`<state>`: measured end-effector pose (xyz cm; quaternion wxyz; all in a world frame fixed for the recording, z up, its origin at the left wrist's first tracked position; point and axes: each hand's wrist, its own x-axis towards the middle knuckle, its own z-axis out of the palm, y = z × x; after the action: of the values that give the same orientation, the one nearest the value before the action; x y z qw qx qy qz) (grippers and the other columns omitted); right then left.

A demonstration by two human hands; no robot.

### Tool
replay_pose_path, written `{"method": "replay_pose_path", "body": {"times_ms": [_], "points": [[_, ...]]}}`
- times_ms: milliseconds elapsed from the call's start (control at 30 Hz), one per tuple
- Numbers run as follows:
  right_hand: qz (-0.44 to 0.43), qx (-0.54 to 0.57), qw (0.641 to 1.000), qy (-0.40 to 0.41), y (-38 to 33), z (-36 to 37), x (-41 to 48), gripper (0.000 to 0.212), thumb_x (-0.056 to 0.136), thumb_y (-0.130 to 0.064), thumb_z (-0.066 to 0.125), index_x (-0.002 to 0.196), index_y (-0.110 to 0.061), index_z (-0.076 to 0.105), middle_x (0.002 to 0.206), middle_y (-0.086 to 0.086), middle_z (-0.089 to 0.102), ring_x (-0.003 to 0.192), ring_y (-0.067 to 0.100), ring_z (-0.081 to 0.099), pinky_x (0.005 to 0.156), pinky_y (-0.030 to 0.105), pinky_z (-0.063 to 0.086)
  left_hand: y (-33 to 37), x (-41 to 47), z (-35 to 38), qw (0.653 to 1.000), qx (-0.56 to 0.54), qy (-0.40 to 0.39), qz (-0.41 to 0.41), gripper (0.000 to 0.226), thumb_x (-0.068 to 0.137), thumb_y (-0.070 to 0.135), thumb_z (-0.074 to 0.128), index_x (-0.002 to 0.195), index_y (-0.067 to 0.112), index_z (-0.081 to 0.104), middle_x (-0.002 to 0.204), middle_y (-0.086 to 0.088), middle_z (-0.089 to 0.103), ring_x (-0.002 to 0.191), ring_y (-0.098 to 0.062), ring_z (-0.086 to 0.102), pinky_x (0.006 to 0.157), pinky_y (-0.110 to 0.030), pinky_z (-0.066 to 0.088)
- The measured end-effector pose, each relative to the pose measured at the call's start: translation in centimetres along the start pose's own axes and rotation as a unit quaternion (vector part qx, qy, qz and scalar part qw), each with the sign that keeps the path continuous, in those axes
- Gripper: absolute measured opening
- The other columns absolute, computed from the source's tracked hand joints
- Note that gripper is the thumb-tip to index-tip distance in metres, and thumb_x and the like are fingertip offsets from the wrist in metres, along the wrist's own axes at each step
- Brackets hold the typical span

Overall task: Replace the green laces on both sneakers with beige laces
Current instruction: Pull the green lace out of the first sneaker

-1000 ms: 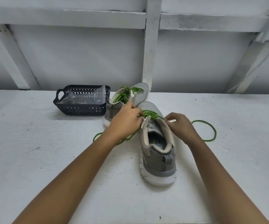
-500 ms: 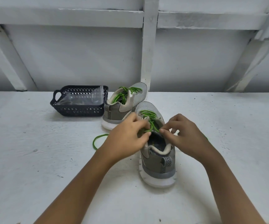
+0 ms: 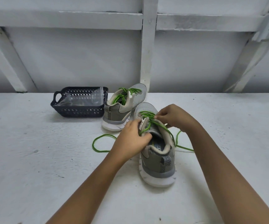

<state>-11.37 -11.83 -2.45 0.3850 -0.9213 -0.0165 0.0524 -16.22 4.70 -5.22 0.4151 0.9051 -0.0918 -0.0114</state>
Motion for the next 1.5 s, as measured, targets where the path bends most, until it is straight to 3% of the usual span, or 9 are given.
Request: {"method": "replay_pose_path", "body": {"times_ms": [267, 467, 633, 733, 867, 1067, 1233, 1367, 1500], "points": [[-0.018, -0.065, 0.997, -0.026, -0.3, 0.3, 1.2, 0.015, 0.096, -0.009, 0.044, 0.092, -0.005, 0.058, 0.077, 0.009, 0.057, 0.064, 0.021, 0.055, 0.048, 0.017, 0.047, -0.1, -0.3, 0.3, 0.999, -0.028, 0.024, 0.005, 0.021, 0.083, 0.023, 0.056, 0.103, 0.023, 0.058, 0.108, 0.001, 0.053, 0.101, -0.013, 0.049, 0.079, -0.026, 0.035], [-0.043, -0.096, 0.994, 0.019, -0.4, 1.1, 2.1, 0.012, 0.100, -0.021, 0.040, 0.096, -0.012, 0.048, 0.079, 0.001, 0.052, 0.062, 0.018, 0.053, 0.047, 0.024, 0.044, -0.3, -0.3, 0.5, 0.999, -0.039, 0.028, 0.005, 0.020, 0.082, 0.022, 0.056, 0.102, 0.019, 0.060, 0.106, 0.001, 0.054, 0.100, -0.013, 0.051, 0.078, -0.026, 0.036], [0.046, 0.126, 0.990, 0.029, 0.5, 0.2, 1.4, 0.031, 0.099, -0.025, 0.046, 0.094, -0.001, 0.064, 0.066, 0.005, 0.058, 0.054, 0.013, 0.055, 0.044, 0.017, 0.048, -0.3, -0.3, 0.7, 0.998, -0.060, 0.031, 0.004, 0.021, 0.083, 0.021, 0.056, 0.103, 0.020, 0.061, 0.105, 0.000, 0.055, 0.098, -0.014, 0.052, 0.079, -0.027, 0.038], [0.044, 0.090, 0.994, -0.031, 0.7, -0.7, 0.5, 0.024, 0.093, -0.020, 0.058, 0.093, 0.001, 0.068, 0.073, 0.008, 0.063, 0.060, 0.011, 0.057, 0.050, 0.014, 0.051, -0.3, -0.3, 0.8, 0.997, -0.064, 0.035, 0.006, 0.022, 0.083, 0.021, 0.056, 0.105, 0.020, 0.061, 0.107, 0.000, 0.055, 0.099, -0.013, 0.052, 0.079, -0.026, 0.037], [0.018, 0.097, 0.995, -0.028, 0.5, -0.6, 0.4, 0.009, 0.089, -0.006, 0.059, 0.091, -0.001, 0.067, 0.079, 0.011, 0.061, 0.065, 0.011, 0.055, 0.056, 0.016, 0.051, -0.3, -0.3, 0.8, 0.997, -0.063, 0.037, 0.004, 0.024, 0.083, 0.021, 0.056, 0.107, 0.020, 0.061, 0.108, 0.000, 0.054, 0.098, -0.013, 0.051, 0.078, -0.024, 0.036], [0.070, 0.243, 0.967, 0.013, 0.0, -0.3, 1.1, 0.019, 0.099, -0.017, 0.048, 0.086, -0.006, 0.057, 0.070, 0.004, 0.053, 0.059, 0.011, 0.053, 0.049, 0.019, 0.048, -0.2, -0.3, 0.7, 0.998, -0.061, 0.034, 0.001, 0.023, 0.084, 0.021, 0.055, 0.107, 0.021, 0.060, 0.109, 0.000, 0.054, 0.099, -0.013, 0.050, 0.078, -0.024, 0.034], [0.086, 0.226, 0.970, -0.026, 0.4, -0.7, 0.9, 0.028, 0.096, -0.031, 0.053, 0.088, -0.009, 0.068, 0.068, -0.002, 0.058, 0.056, 0.009, 0.053, 0.054, 0.019, 0.043, -0.3, -0.4, 0.8, 0.997, -0.070, 0.036, -0.001, 0.027, 0.084, 0.020, 0.055, 0.110, 0.021, 0.059, 0.110, 0.001, 0.054, 0.099, -0.012, 0.051, 0.078, -0.024, 0.034], [0.061, 0.163, 0.982, -0.074, 1.4, -1.4, 0.7, 0.014, 0.088, -0.017, 0.065, 0.092, -0.003, 0.067, 0.072, 0.004, 0.061, 0.059, 0.007, 0.055, 0.059, 0.019, 0.045, -0.4, -0.3, 0.8, 0.997, -0.072, 0.035, 0.001, 0.025, 0.083, 0.021, 0.055, 0.108, 0.022, 0.059, 0.109, 0.001, 0.054, 0.098, -0.012, 0.051, 0.077, -0.024, 0.035], [0.058, 0.236, 0.970, -0.019, 1.4, -1.2, 0.9, 0.018, 0.093, -0.018, 0.058, 0.078, -0.009, 0.059, 0.069, 0.002, 0.059, 0.055, 0.006, 0.058, 0.053, 0.019, 0.047, -0.4, -0.3, 0.9, 0.997, -0.073, 0.037, -0.002, 0.030, 0.084, 0.021, 0.055, 0.114, 0.023, 0.059, 0.113, 0.003, 0.053, 0.101, -0.012, 0.050, 0.079, -0.025, 0.035]]}}
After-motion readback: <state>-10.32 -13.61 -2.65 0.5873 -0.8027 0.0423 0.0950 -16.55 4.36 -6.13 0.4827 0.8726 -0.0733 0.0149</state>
